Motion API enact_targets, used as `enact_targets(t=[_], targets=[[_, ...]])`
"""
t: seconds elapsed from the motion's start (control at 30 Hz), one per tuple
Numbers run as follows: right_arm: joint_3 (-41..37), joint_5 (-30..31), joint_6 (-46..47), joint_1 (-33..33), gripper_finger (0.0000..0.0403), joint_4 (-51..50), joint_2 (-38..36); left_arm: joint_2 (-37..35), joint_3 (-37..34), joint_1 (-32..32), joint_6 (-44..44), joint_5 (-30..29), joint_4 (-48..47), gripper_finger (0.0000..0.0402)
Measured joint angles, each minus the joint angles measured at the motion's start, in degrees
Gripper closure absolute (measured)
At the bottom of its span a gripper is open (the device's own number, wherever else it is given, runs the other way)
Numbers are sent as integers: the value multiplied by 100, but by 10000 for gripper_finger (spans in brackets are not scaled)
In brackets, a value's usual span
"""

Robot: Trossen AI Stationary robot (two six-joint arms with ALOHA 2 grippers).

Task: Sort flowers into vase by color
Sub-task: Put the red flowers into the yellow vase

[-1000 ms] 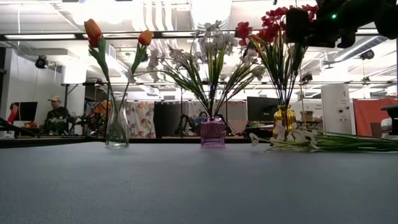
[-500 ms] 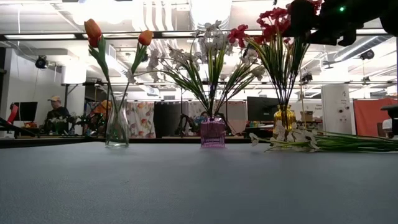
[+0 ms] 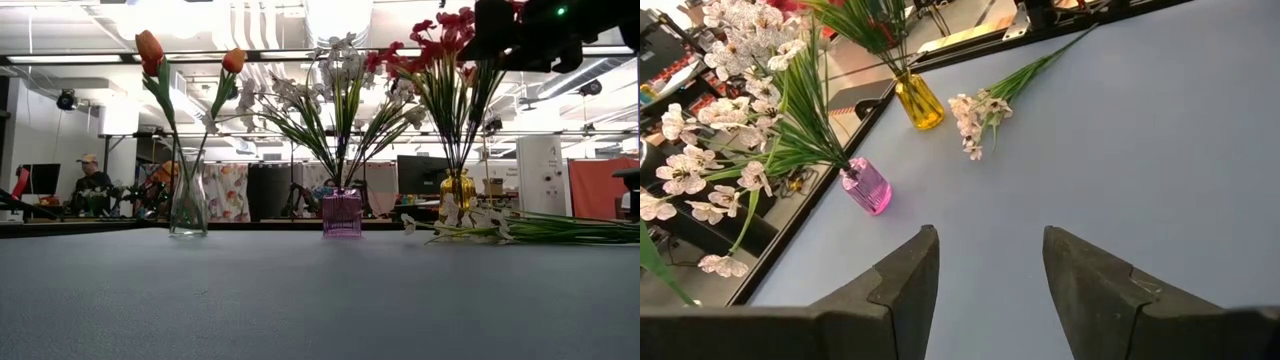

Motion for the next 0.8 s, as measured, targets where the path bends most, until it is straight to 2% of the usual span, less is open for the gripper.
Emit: enact_targets(t=[0.27,0.6,0.8], targets=[[0,319,352,197,48,-624,0,0,0,-1,0,0,42,238],[2,475,405,480,48,-616,-9,0,0,-2,-2,7,59,238],[231,1046,54,797,48,-600,-9,0,0,-2,-2,9,82,238]])
